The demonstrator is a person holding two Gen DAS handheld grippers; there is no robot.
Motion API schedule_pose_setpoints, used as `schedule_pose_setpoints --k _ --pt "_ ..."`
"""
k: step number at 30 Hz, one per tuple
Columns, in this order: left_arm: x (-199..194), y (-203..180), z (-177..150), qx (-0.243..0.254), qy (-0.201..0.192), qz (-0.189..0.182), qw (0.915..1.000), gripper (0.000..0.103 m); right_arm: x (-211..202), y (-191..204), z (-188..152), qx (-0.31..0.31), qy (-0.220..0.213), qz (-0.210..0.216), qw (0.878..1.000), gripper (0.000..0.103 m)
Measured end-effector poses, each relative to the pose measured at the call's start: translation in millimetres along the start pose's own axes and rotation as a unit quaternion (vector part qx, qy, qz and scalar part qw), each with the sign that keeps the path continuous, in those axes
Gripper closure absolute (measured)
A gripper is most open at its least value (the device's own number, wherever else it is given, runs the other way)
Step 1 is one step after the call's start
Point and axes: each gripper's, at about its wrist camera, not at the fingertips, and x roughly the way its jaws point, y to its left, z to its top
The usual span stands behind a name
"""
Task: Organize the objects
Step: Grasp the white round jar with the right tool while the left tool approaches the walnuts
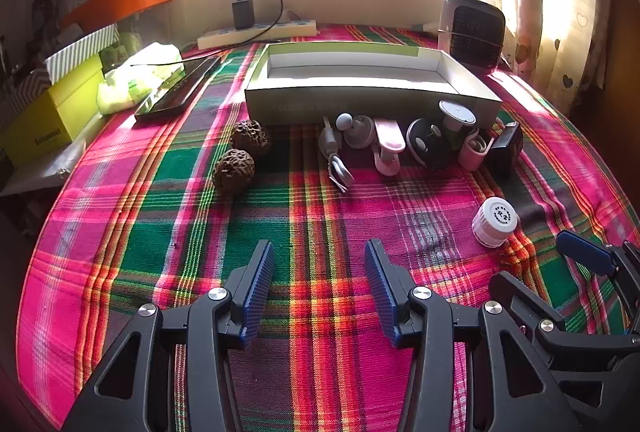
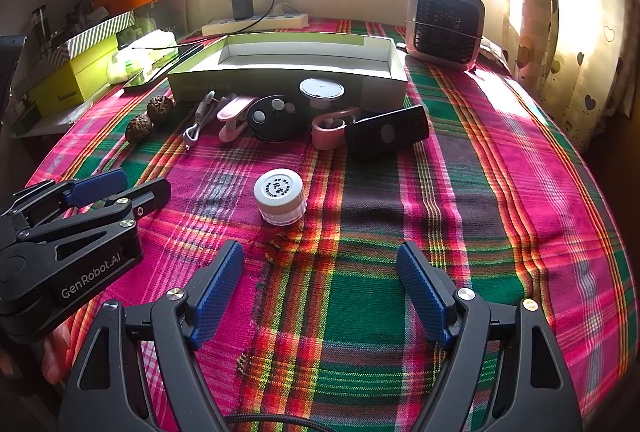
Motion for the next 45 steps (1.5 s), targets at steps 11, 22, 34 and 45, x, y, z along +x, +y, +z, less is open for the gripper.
schedule_pose_setpoints --k 11,22,34,45 --pt "1 7 3 0.019 0.007 -0.031 0.9993 0.058 5 -3 6 -0.023 0.014 0.023 0.999 0.024" --pt "7 41 15 -0.013 0.018 -0.050 0.9985 0.058 17 -5 23 -0.035 0.022 0.037 0.998 0.033" --pt "19 62 28 -0.026 0.019 -0.059 0.9977 0.059 25 0 32 -0.053 0.022 0.050 0.997 0.052" --pt "33 71 42 -0.031 0.021 -0.045 0.9983 0.058 28 0 35 -0.053 0.019 0.057 0.997 0.073"
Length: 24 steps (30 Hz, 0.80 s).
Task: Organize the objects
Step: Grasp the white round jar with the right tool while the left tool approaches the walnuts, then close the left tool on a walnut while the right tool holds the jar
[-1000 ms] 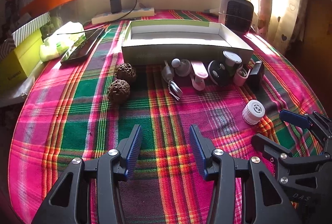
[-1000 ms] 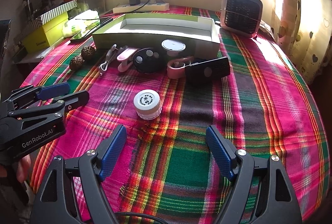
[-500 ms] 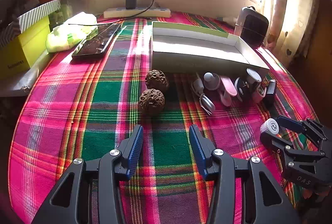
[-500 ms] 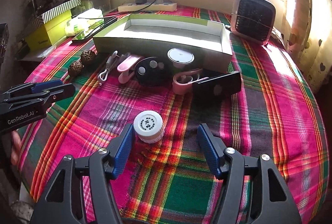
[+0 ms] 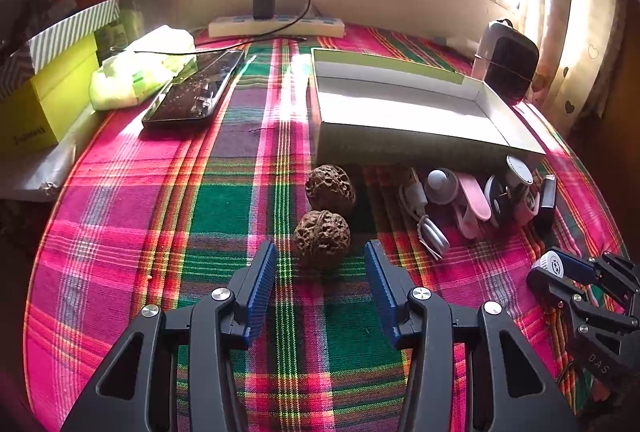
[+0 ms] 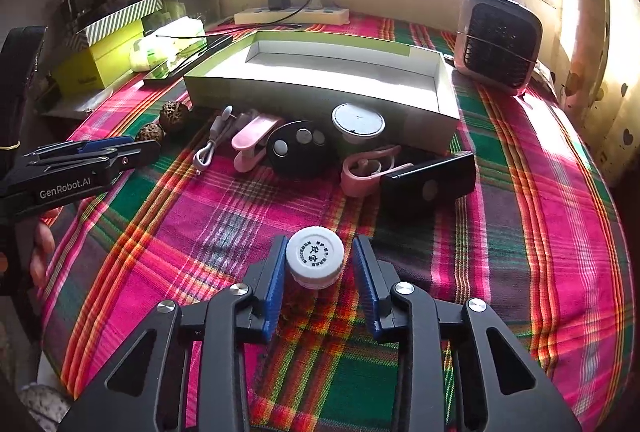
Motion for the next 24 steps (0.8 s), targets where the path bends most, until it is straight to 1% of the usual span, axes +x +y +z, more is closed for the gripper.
schedule_pose_setpoints --k 1,9,10,11,15,18,24 --pt "2.0 0.3 0.8 0.001 0.002 -0.001 1.0000 0.059 0.5 0.0 0.9 -0.001 0.001 0.000 1.000 0.074" --pt "6.2 -0.6 6.5 0.006 0.004 0.000 1.0000 0.059 3.0 -0.3 3.5 -0.001 0.003 0.004 1.000 0.074" --pt "6.5 -0.7 6.8 0.007 0.004 0.001 1.0000 0.061 3.1 -0.3 3.7 -0.001 0.003 0.004 1.000 0.074" --pt "6.7 -0.5 7.3 0.007 0.003 0.001 1.0000 0.066 3.3 -0.1 4.0 -0.002 0.003 0.004 1.000 0.074" --pt "7.1 -0.8 8.2 0.010 0.004 0.002 0.9999 0.074 3.5 0.4 4.4 -0.002 0.004 0.005 1.000 0.074" --pt "7.3 -0.6 8.3 0.012 0.003 0.002 0.9999 0.076 3.5 0.7 4.8 -0.002 0.004 0.005 1.000 0.074" --pt "7.1 -0.1 8.7 0.010 0.003 0.004 0.9999 0.076 3.7 1.1 5.5 -0.002 0.004 0.005 1.000 0.074"
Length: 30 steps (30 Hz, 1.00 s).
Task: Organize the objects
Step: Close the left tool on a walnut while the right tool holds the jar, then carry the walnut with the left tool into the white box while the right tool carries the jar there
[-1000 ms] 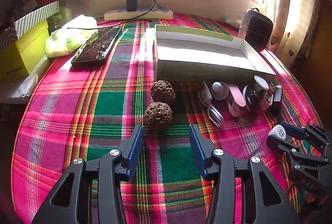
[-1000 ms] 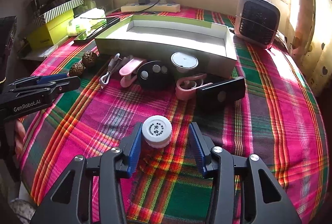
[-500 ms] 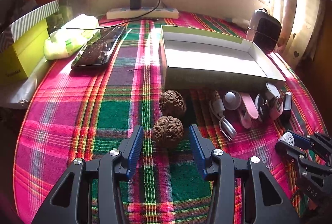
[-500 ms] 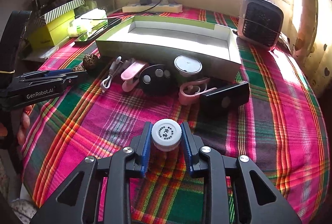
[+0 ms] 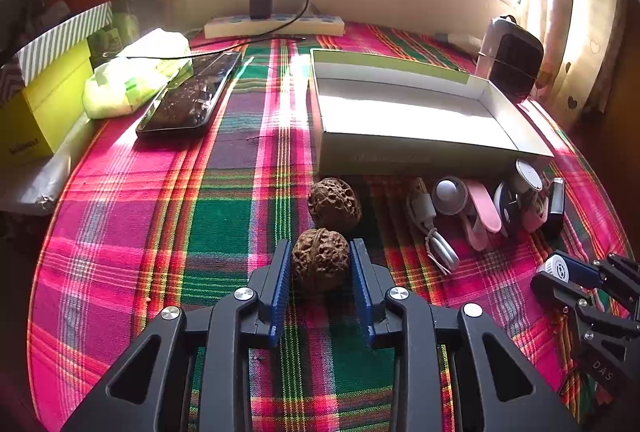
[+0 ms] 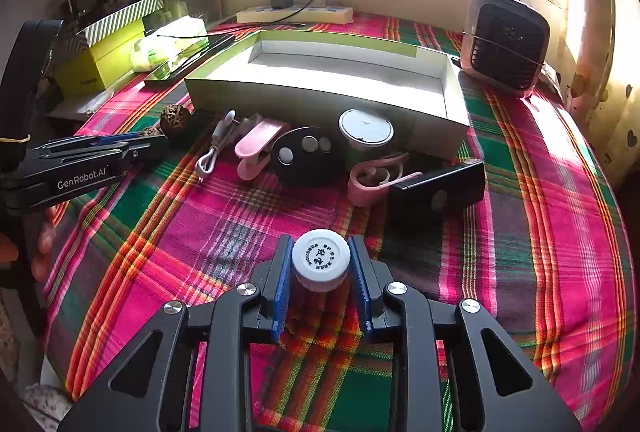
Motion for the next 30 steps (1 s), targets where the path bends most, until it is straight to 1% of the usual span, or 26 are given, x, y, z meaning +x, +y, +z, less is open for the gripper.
schedule_pose_setpoints --k 5,13,15,22,30 --pt "-4 -2 -1 0.007 -0.003 0.004 1.0000 0.076 0 0 0 0.002 -0.001 0.002 1.000 0.074" --pt "-19 -7 4 0.016 -0.014 -0.006 0.9997 0.076 -5 2 8 -0.004 -0.012 0.010 1.000 0.074" --pt "-23 -10 7 0.021 -0.019 -0.009 0.9996 0.076 -7 2 12 -0.003 -0.016 0.017 1.000 0.074" --pt "-28 -17 23 0.033 -0.030 -0.019 0.9988 0.076 -13 2 30 -0.005 -0.028 0.027 0.999 0.074" --pt "-22 -24 48 0.038 -0.039 -0.033 0.9980 0.076 -9 -1 60 -0.015 -0.041 0.029 0.999 0.074"
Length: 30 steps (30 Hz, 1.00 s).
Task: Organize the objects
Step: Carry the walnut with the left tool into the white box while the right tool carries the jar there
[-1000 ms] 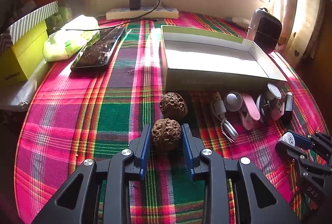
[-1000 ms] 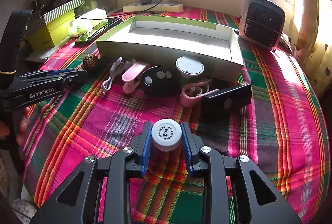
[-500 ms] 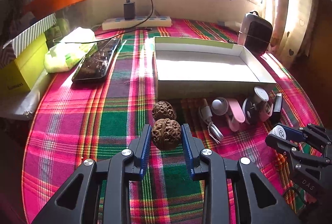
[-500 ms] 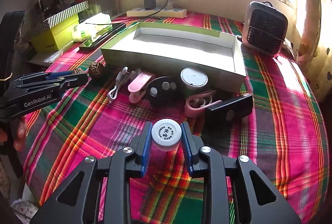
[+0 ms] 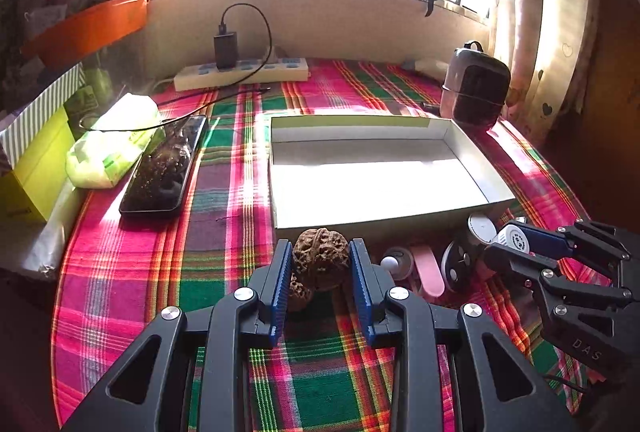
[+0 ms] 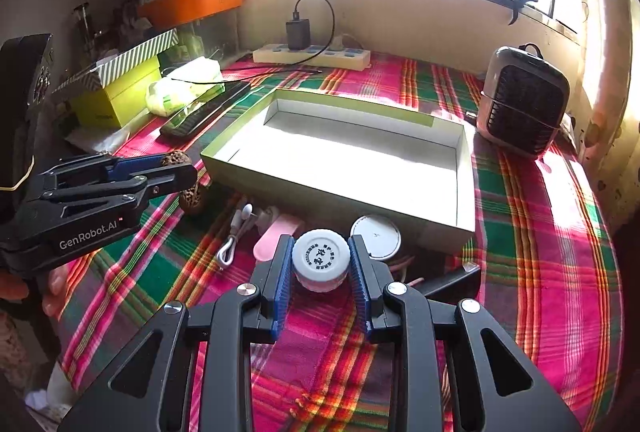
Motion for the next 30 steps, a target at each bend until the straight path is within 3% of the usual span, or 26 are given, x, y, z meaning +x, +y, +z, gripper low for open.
schedule_pose_setpoints --k 13,30 --pt "33 -8 39 0.023 0.002 -0.012 0.9997 0.076 41 -20 48 0.011 0.015 0.007 1.000 0.074" --pt "105 -1 78 0.023 0.051 -0.015 0.9983 0.076 117 -58 96 0.035 0.065 -0.011 0.997 0.074"
